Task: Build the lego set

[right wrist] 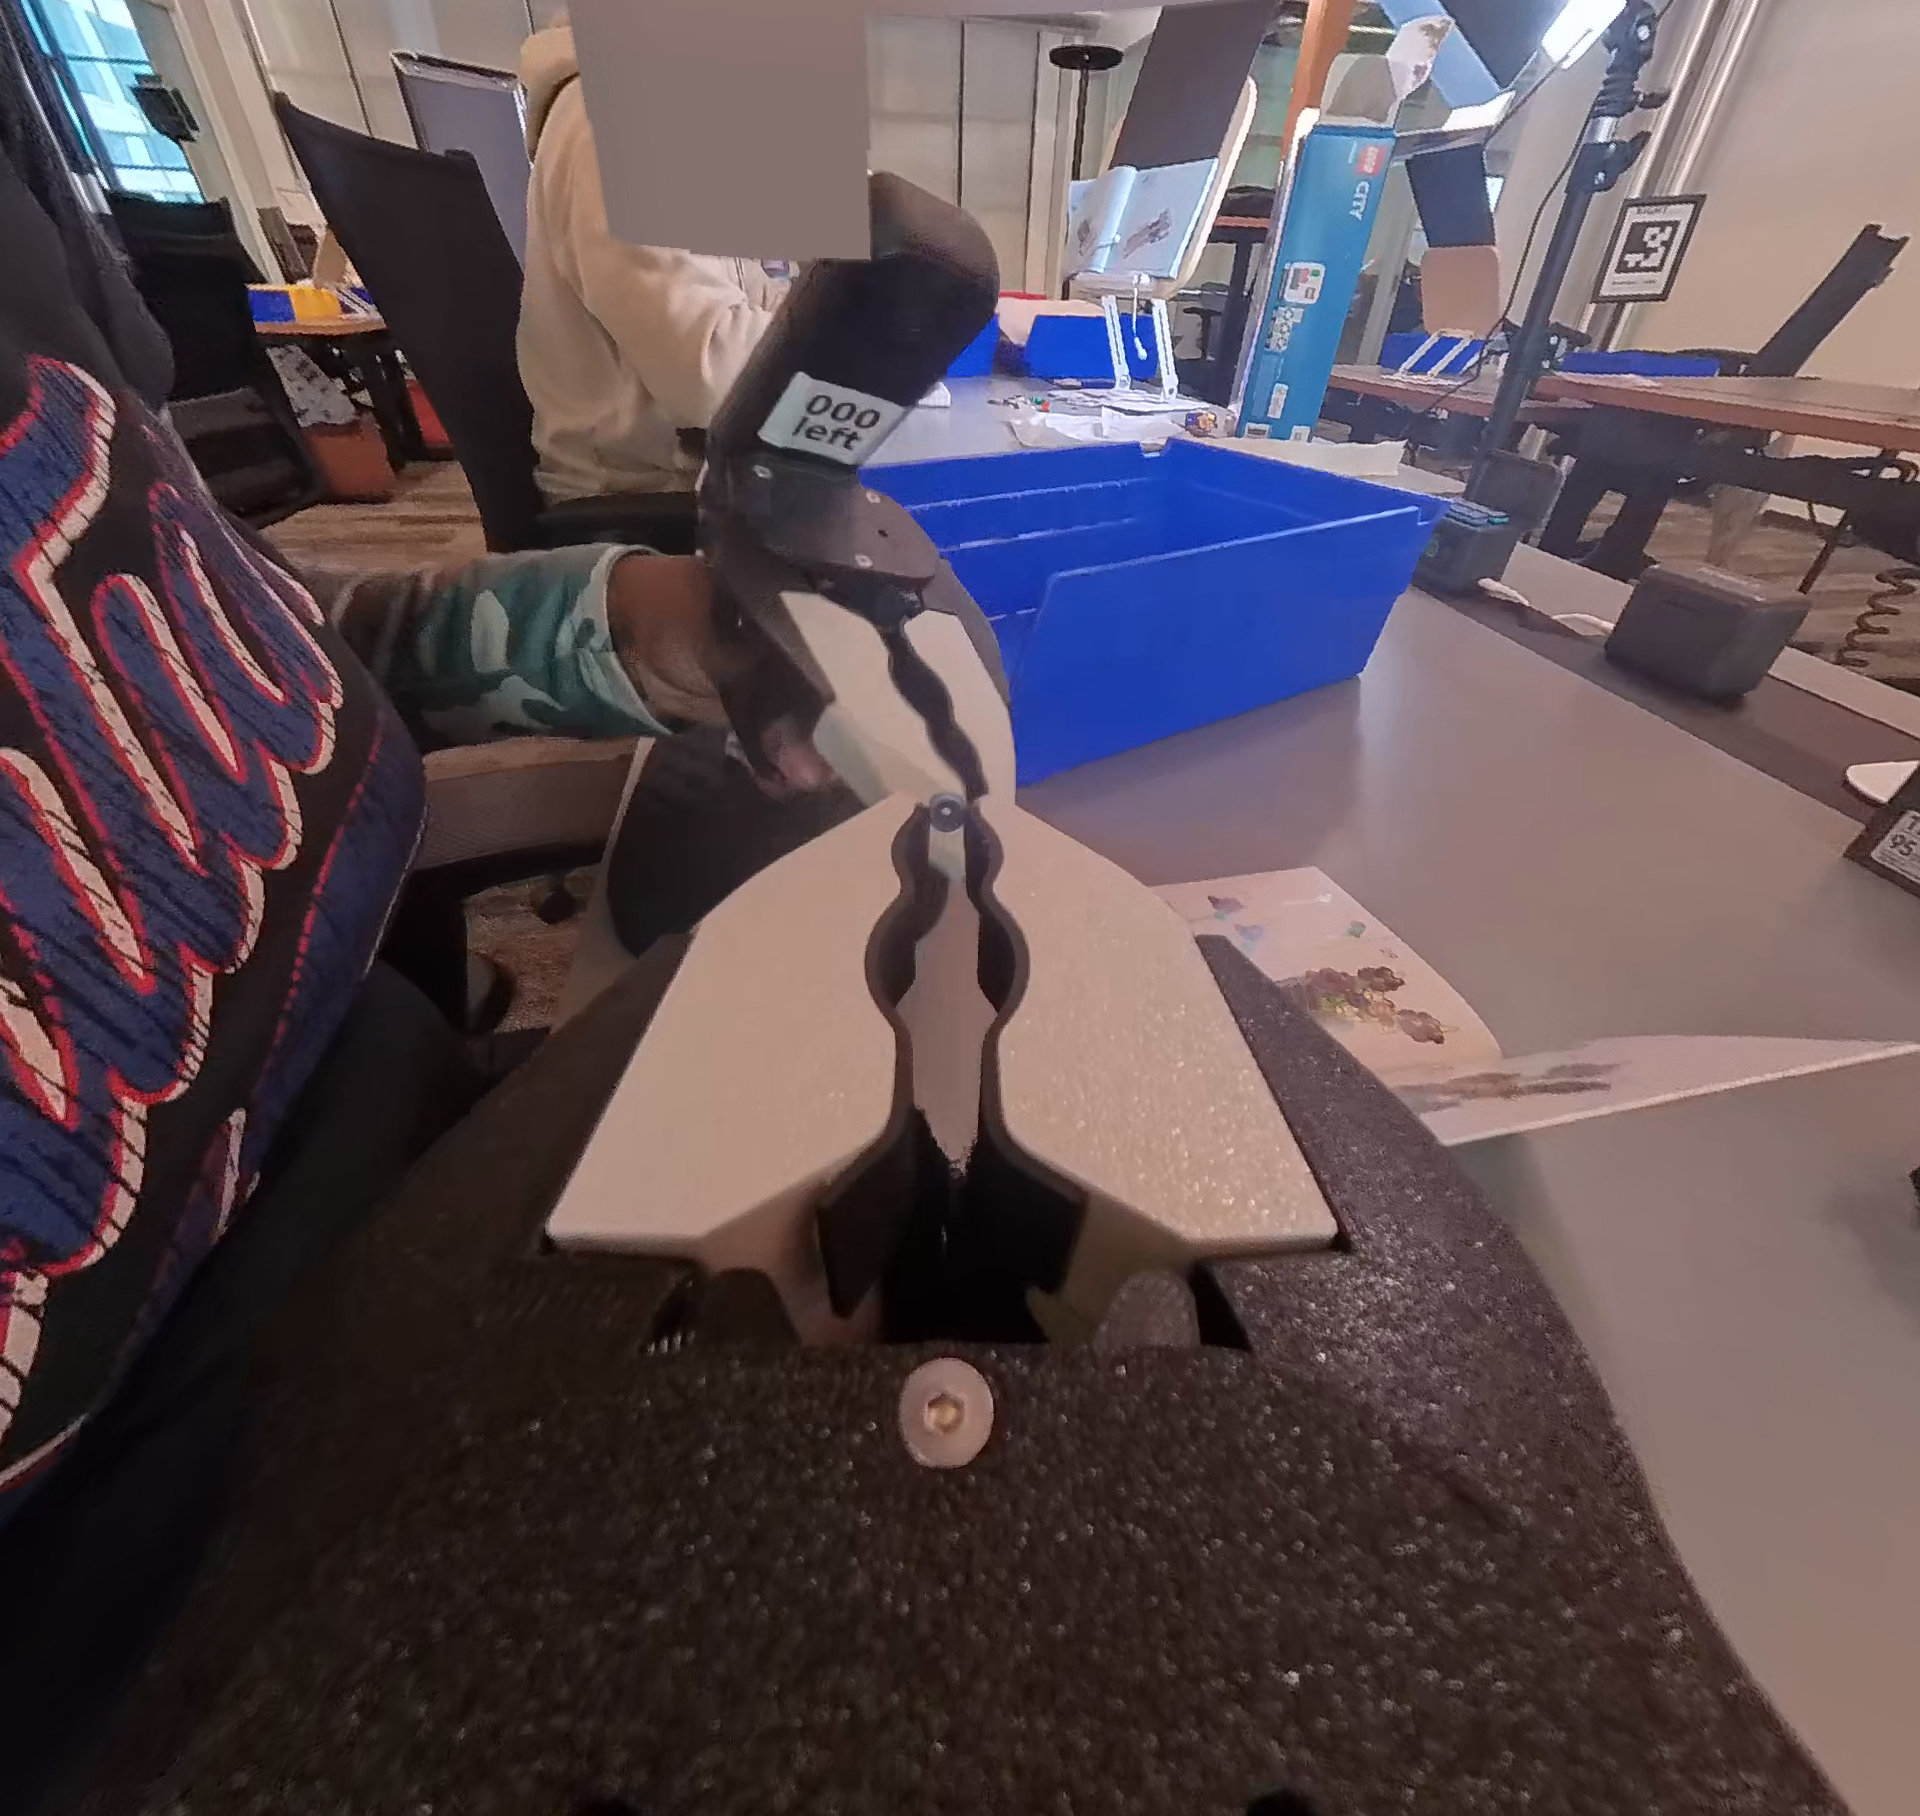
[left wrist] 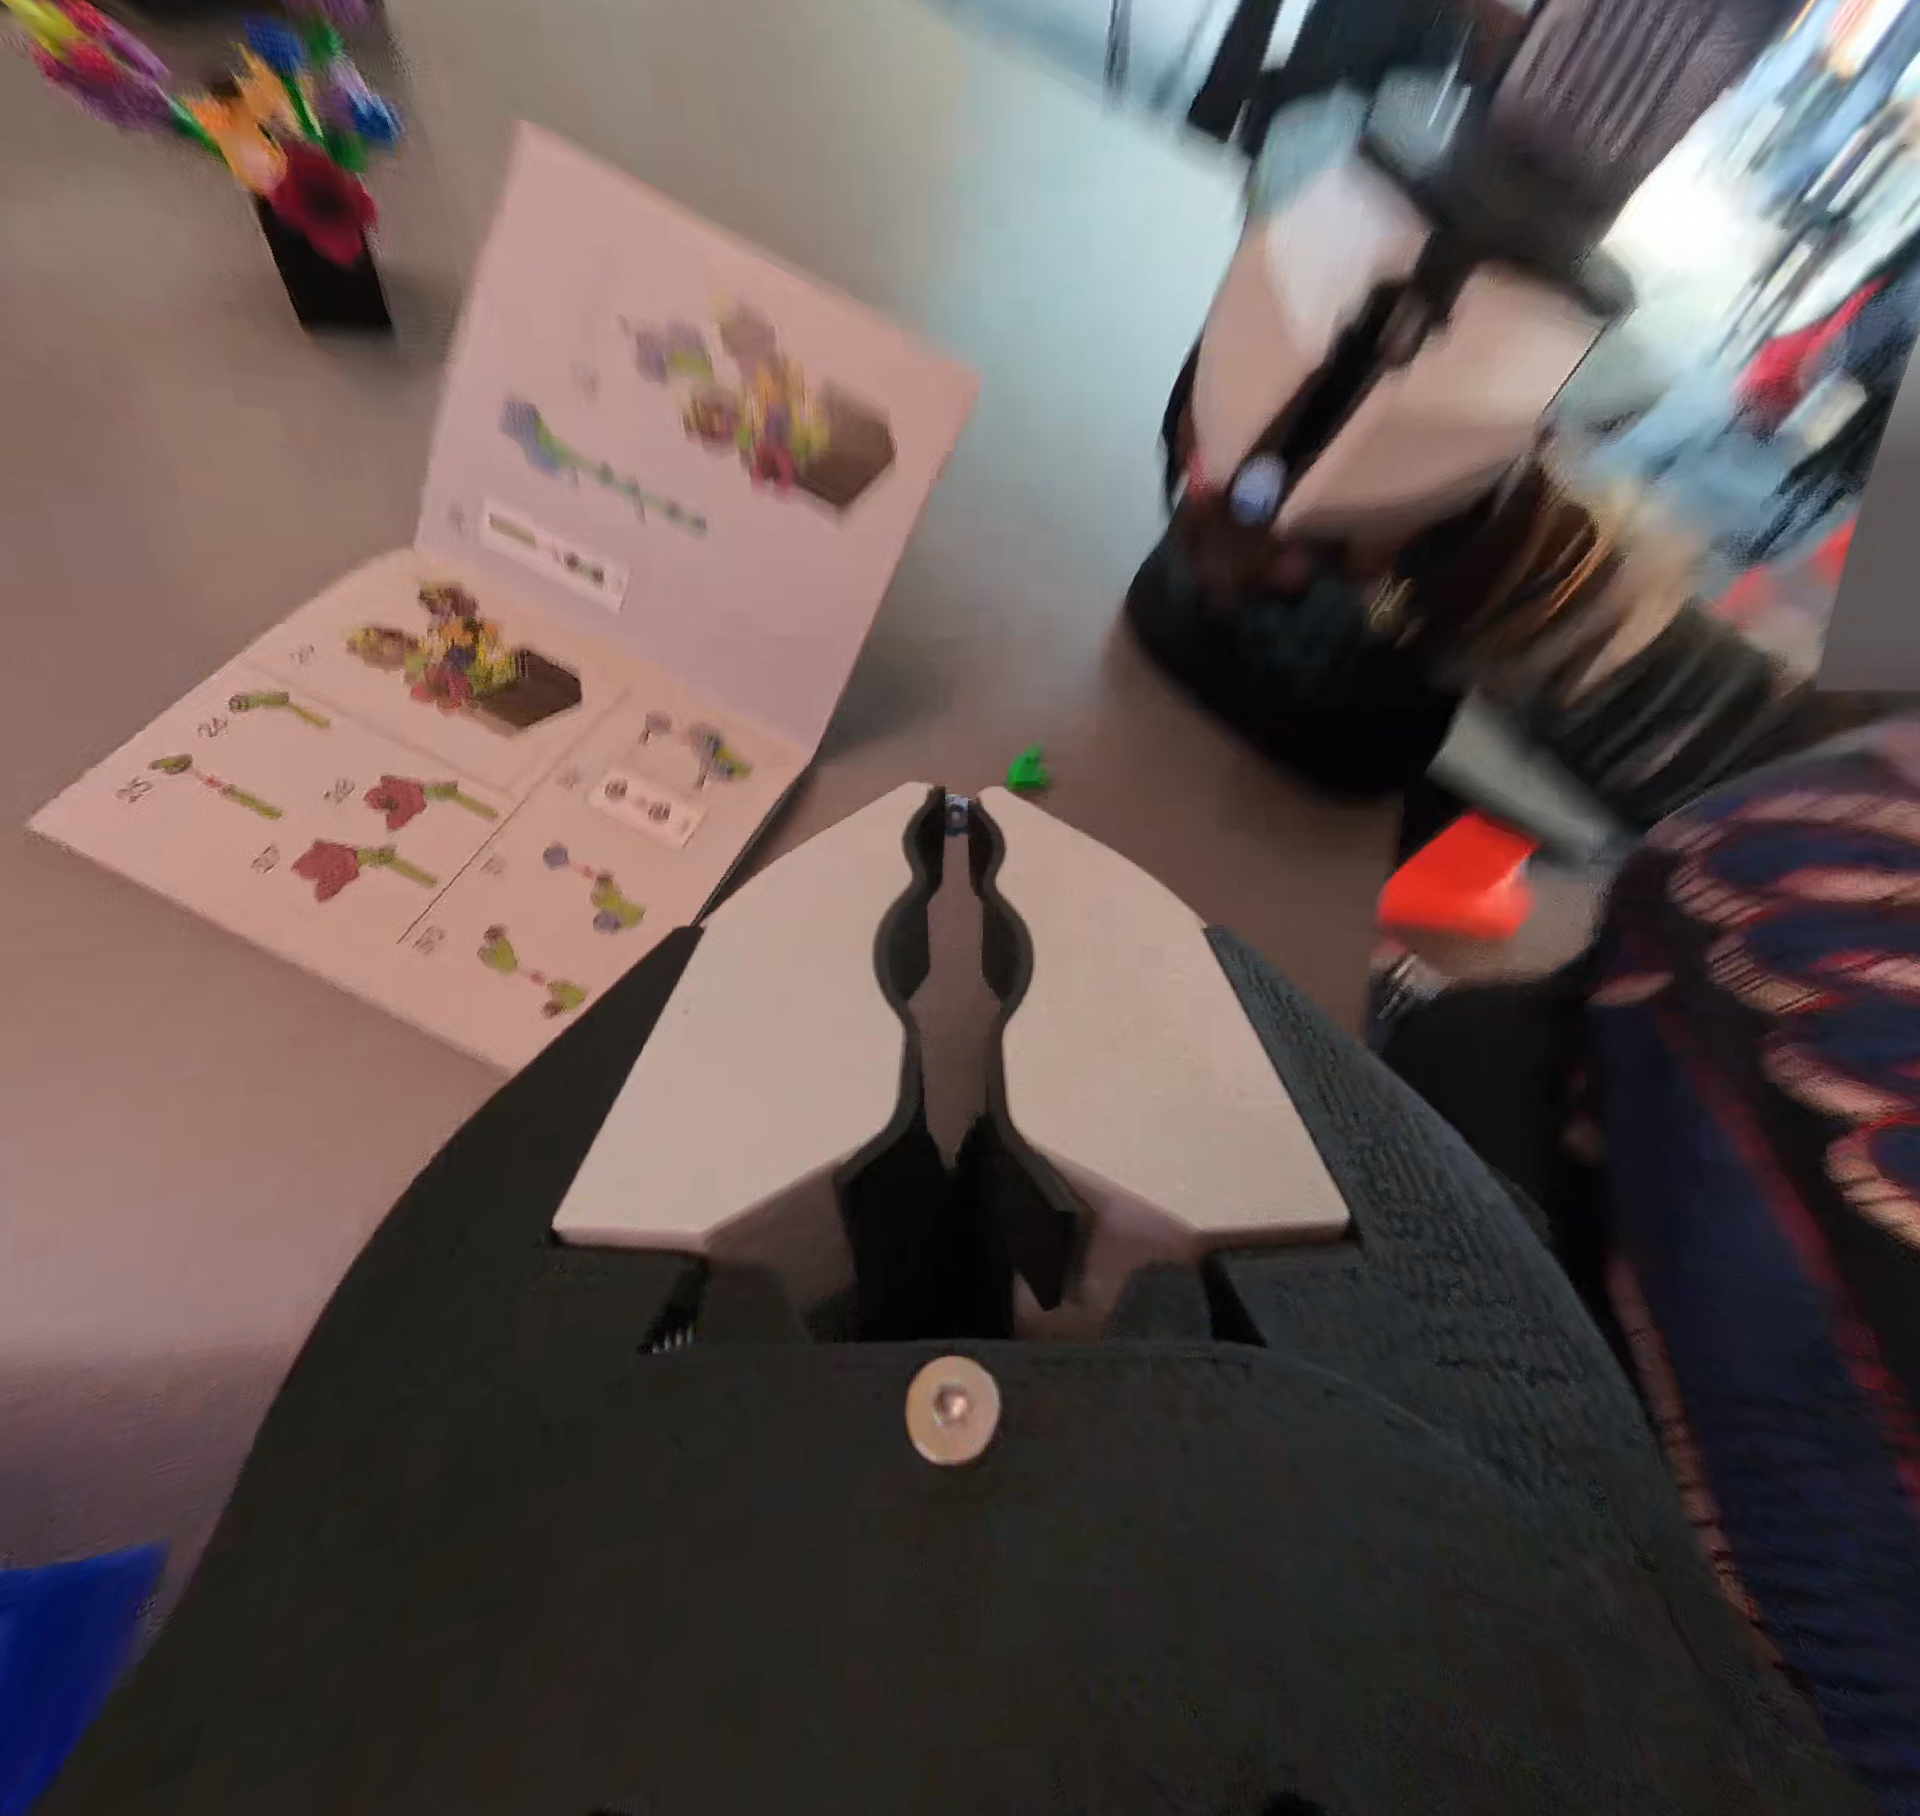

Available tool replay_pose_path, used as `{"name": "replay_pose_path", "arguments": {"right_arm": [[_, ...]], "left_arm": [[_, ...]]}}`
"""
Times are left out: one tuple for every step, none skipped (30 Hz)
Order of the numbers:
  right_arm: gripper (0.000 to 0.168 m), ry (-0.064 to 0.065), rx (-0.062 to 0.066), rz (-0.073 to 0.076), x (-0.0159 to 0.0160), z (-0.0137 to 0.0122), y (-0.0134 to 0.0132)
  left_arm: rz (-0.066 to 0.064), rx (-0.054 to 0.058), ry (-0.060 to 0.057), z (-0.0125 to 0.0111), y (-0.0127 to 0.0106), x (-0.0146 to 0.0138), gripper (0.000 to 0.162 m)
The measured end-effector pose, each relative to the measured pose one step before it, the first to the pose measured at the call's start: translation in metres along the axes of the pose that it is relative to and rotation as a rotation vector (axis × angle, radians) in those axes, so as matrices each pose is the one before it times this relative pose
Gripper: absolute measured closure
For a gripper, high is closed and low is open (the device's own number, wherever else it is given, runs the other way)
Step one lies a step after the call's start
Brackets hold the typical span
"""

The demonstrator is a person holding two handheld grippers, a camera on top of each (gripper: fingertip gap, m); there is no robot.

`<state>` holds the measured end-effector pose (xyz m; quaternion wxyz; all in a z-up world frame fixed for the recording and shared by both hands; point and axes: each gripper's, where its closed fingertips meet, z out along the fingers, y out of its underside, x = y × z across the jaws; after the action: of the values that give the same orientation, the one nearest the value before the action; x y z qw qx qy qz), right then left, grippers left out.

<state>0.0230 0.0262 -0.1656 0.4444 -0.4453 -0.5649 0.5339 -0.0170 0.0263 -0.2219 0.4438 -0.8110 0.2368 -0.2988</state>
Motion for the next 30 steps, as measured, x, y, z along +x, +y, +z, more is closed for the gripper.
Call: {"name": "replay_pose_path", "arguments": {"right_arm": [[0.162,-0.0075,0.0104,0.004,-0.00057,0.00239,-0.00229],[0.162,-0.0094,0.0127,0.0051,-0.00072,0.00283,-0.00269],[0.162,-0.0103,0.0147,0.0069,-0.00086,0.00336,-0.00303],[0.162,-0.0108,0.0134,0.0084,-0.0009,0.00376,-0.00274],[0.162,-0.0066,0.0123,0.0089,-0.00046,0.00371,-0.00257],[0.162,-0.0043,0.0141,0.0084,-0.00006,0.00362,-0.00248],[0.162,-0.006,0.0154,0.0105,-0.00041,0.00339,-0.00253],[0.162,-0.0087,0.017,0.0143,-0.00066,0.00329,-0.00265],[0.162,-0.0111,0.0191,0.0177,-0.00107,0.00306,-0.00266],[0.162,-0.0161,0.0195,0.0188,-0.00194,0.00276,-0.00232],[0.162,-0.0142,0.0183,0.0194,-0.00171,0.00251,-0.00178],[0.162,-0.0101,0.0153,0.0182,-0.00145,0.00227,-0.00105],[0.162,-0.0039,0.0123,0.0153,-0.00073,0.00192,-0.00042],[0.162,0.0067,0.0094,0.0107,0.00047,0.00165,0.00013],[0.162,0.0098,0.0067,0.0057,0.00075,0.00149,0.00066],[0.162,0.0112,0.0074,0.0038,0.00062,0.00145,0.00063],[0.162,0.0104,0.0081,0.0021,0.00042,0.00127,0.00032],[0.162,0.0114,0.0041,0.0006,0.00058,0.0011,0.0008],[0.162,0.0185,0.0001,-0.0014,0.00151,0.00086,0.00114],[0.162,0.0127,-0.0002,-0.0051,0.00081,0.0007,0.00096],[0.162,0.0042,0.0001,-0.0042,-0.00028,0.00071,0.00081],[0.162,0.0024,0.0004,-0.0018,-0.00039,0.00075,0.00073],[0.162,-0.0007,-0.0027,0.0,-0.00039,0.00075,0.00088],[0.162,-0.0005,-0.0063,0.0008,-0.00026,0.00075,0.00137],[0.162,0.0002,-0.0064,-0.0004,0.0,0.00074,0.00126],[0.162,0.0006,-0.0028,-0.0008,0.00005,0.00051,0.0007],[0.162,0.0007,0.001,0.0001,0.00016,0.00025,-0.00001],[0.162,0.0002,0.0018,0.0011,0.0001,0.00028,-0.00013],[0.162,0.0017,-0.0021,0.0006,0.00042,0.00029,0.00041],[0.162,0.0025,-0.0034,-0.0014,0.00047,0.00024,0.00062]], "left_arm": [[-0.0727,0.1039,0.0455,-0.00527,-0.01249,0.00347,0.158],[-0.0747,0.1075,0.0629,-0.00474,-0.01255,0.00581,0.158],[-0.0761,0.1066,0.0711,-0.00439,-0.01236,0.00731,0.158],[-0.0778,0.1017,0.0639,-0.00403,-0.01159,0.00658,0.158],[-0.0683,0.0871,0.0594,-0.00333,-0.0096,0.00633,0.157],[-0.0587,0.0619,0.0496,-0.00235,-0.00592,0.00534,0.158],[-0.052,0.0399,0.0409,-0.00136,-0.0027,0.00436,0.158],[-0.0436,0.0303,0.0407,-0.00078,-0.00095,0.00444,0.158],[-0.0411,0.0275,0.0315,-0.00055,-0.00018,0.00332,0.159],[-0.0393,0.0255,0.0309,-0.00042,0.00012,0.00299,0.159],[-0.0386,0.0219,0.0264,-0.00046,0.00027,0.0024,0.159],[-0.0302,0.0174,0.0166,-0.00061,0.00066,0.00107,0.159],[-0.0197,0.0131,0.0088,-0.00064,0.00074,0.00013,0.159],[-0.012,0.0117,0.0023,-0.0006,0.00082,-0.00063,0.158],[-0.0084,0.0124,0.0005,-0.00058,0.00041,-0.00079,0.158],[-0.0092,0.0133,0.0021,-0.00045,0.00005,-0.00046,0.158],[-0.0106,0.0129,0.0039,-0.00029,-0.00012,-0.00025,0.158],[-0.0121,0.0117,0.0033,-0.00036,-0.00029,-0.00043,0.158],[-0.0093,0.0088,0.0035,-0.00033,-0.00029,-0.00042,0.158],[-0.0062,0.0046,0.0019,-0.00032,0.00013,-0.00046,0.158],[-0.0038,0.0034,-0.0013,-0.00035,0.00024,-0.00098,0.158],[-0.0023,0.0017,-0.0021,-0.00033,0.00022,-0.00102,0.158],[-0.0035,0.0019,-0.0013,-0.0003,0.0003,-0.00092,0.158],[-0.0052,0.0037,0.0022,-0.00029,-0.0001,-0.00035,0.158],[-0.006,0.0019,0.0042,-0.00015,-0.00009,-0.00006,0.158],[-0.004,0.0014,0.0023,-0.00009,-0.00009,-0.00014,0.158],[-0.001,-0.0002,0.0007,0.00012,0.00015,-0.00013,0.158],[0.0,-0.0015,-0.0001,0.00002,0.0002,-0.00023,0.158],[-0.0004,-0.001,0.0014,0.00012,0.00022,0.0,0.158],[-0.0013,-0.0001,0.0015,0.00007,0.00006,-0.00001,0.158]]}}
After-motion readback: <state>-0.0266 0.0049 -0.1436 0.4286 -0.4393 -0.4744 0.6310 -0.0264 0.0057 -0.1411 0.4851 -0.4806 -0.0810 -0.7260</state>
